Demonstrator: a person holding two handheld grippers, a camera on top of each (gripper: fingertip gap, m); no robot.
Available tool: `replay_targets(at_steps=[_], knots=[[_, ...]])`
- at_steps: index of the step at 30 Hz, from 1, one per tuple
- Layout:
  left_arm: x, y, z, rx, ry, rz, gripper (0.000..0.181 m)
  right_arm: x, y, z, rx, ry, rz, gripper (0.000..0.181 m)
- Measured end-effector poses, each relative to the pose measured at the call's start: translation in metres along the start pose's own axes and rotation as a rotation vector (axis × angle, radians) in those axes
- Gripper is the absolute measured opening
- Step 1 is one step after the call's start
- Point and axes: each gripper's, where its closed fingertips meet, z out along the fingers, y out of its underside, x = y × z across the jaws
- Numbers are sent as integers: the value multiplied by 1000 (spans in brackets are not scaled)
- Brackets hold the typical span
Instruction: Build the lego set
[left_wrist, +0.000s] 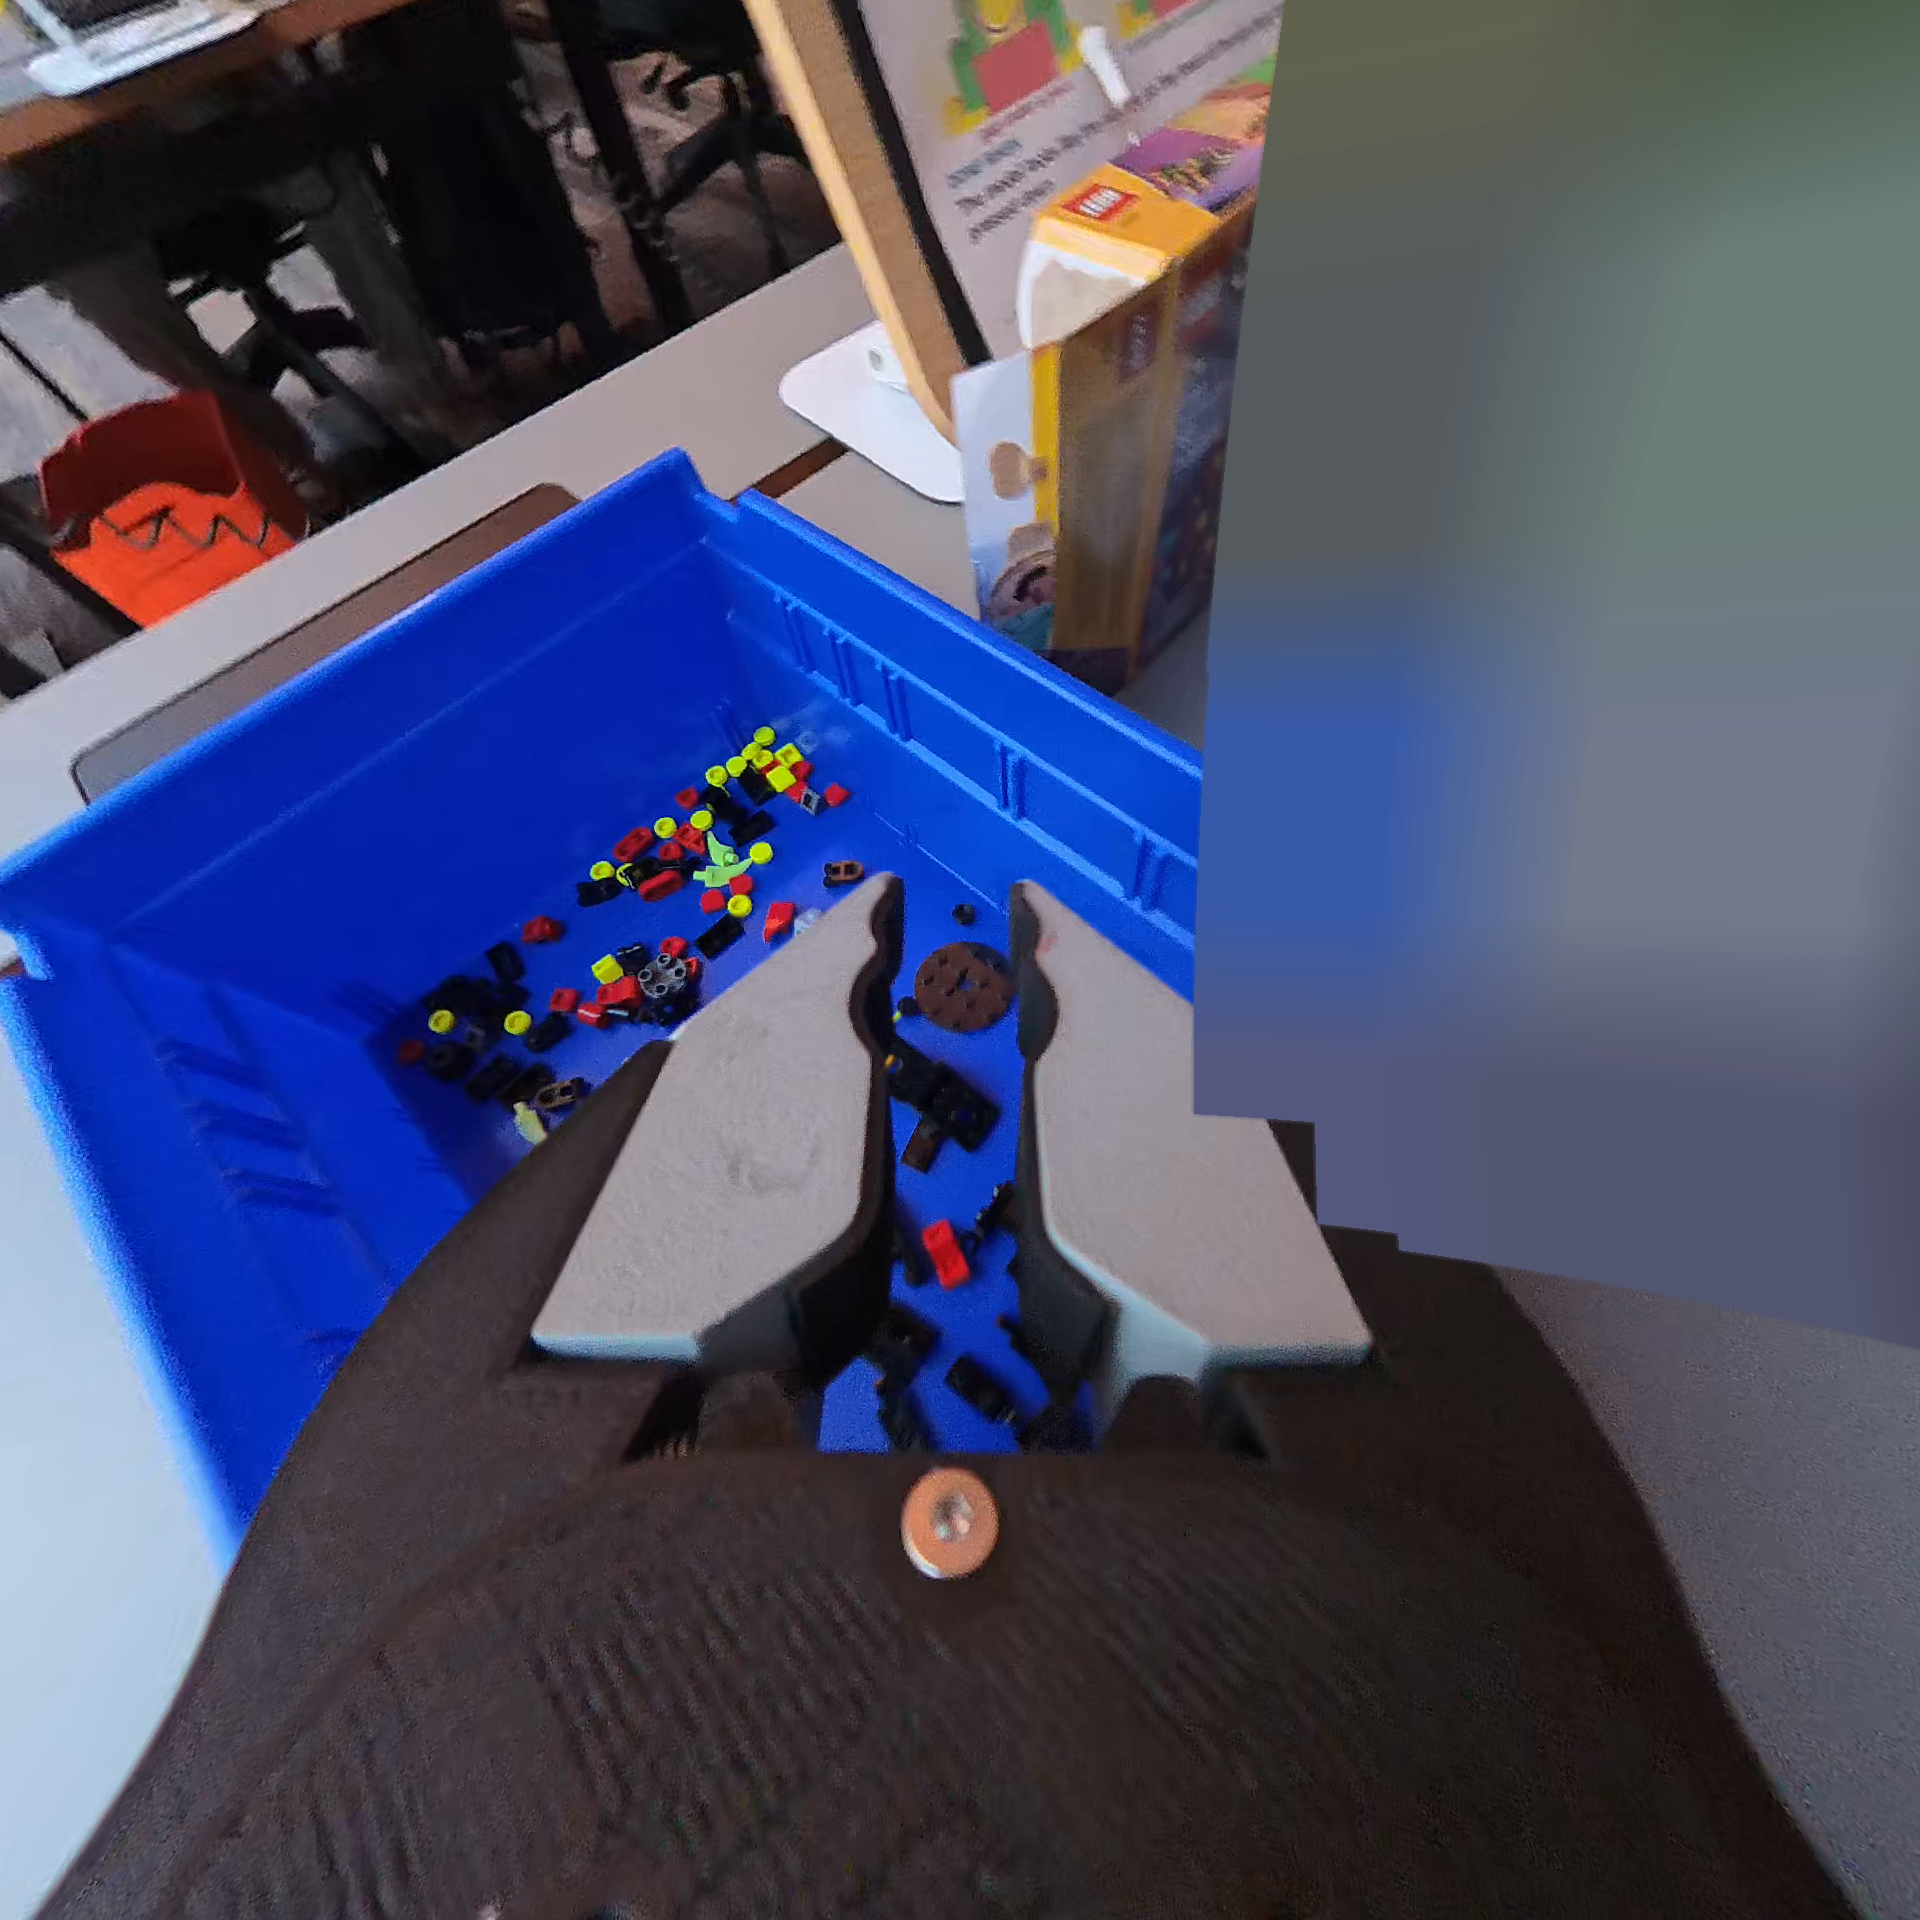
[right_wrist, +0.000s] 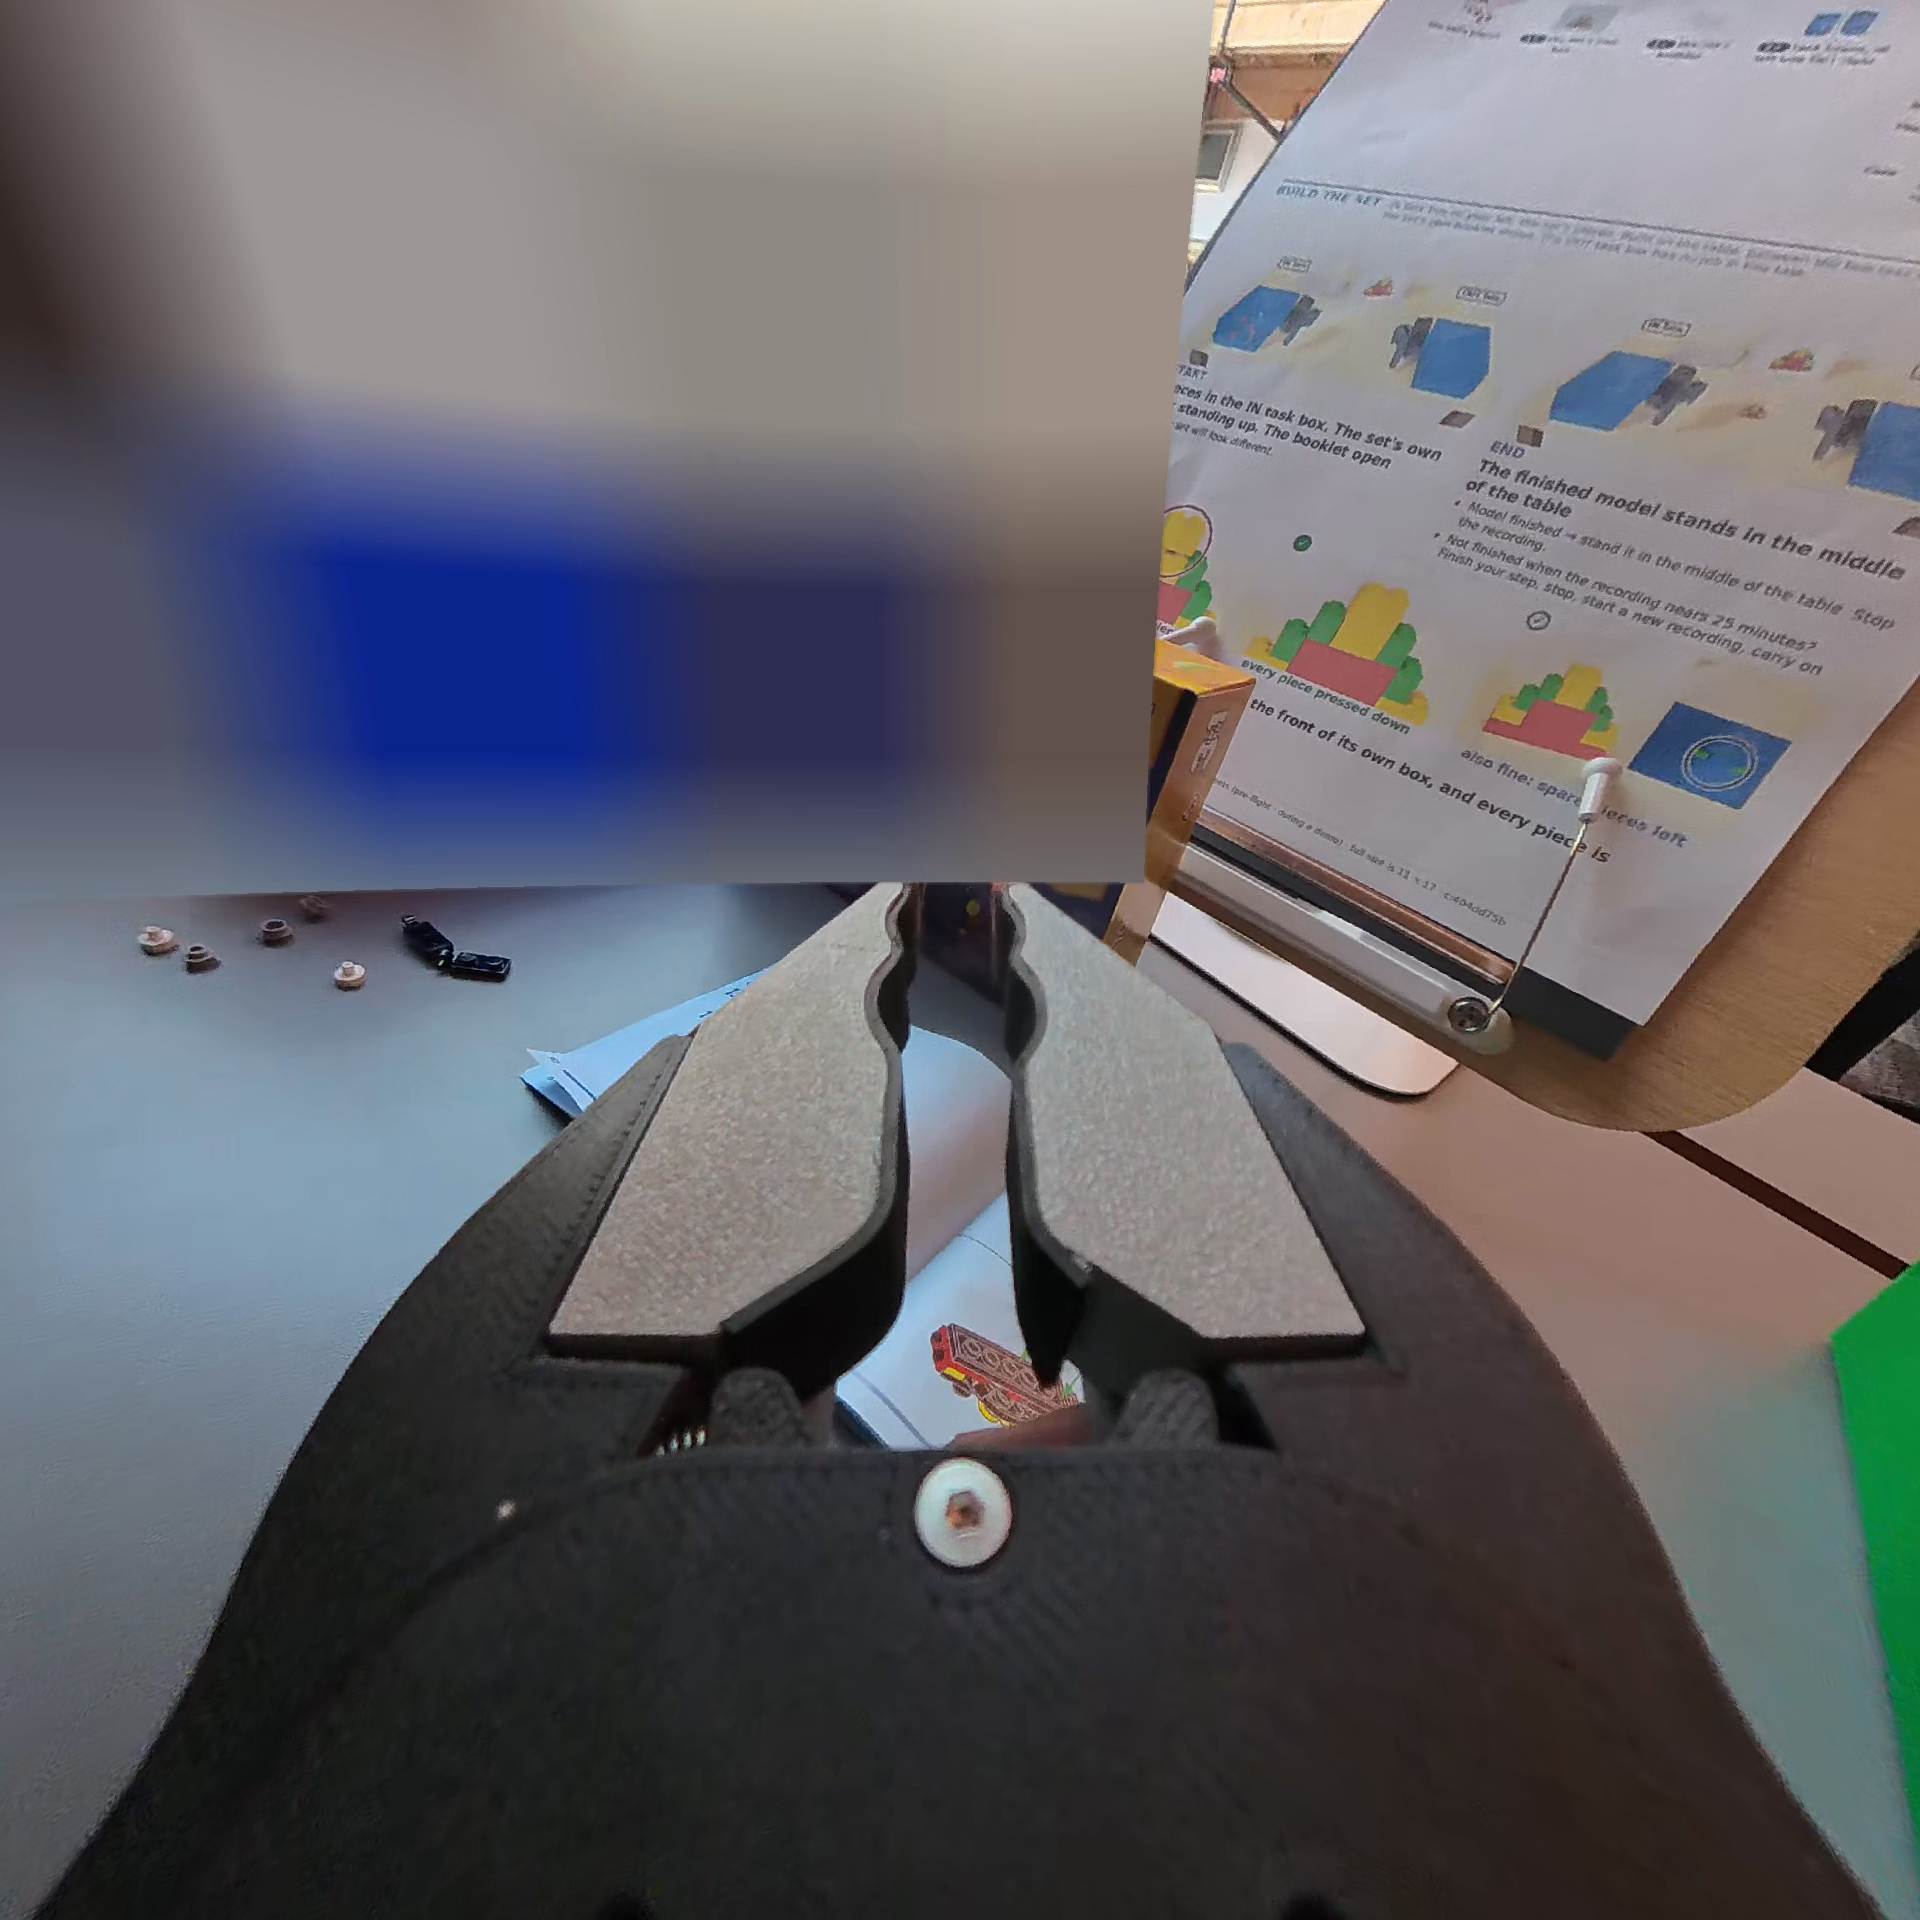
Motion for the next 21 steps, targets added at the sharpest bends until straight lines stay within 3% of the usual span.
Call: replay_targets(at_steps=[3,6,9,14,21], knots=[[14,21,-6,-140,83,119,17,-1,1,1,2,-8,16,10],[11,44,-5,-283,77,223,13,-2,8,6,-18,-27,57,11],[33,59,-8,-348,215,272,8,-3,12,10,-25,-45,95,11],[34,70,-13,-408,232,362,0,-3,12,11,-24,-47,104,11],[28,94,-15,-640,252,524,0,-13,9,10,-15,-88,108,11]])
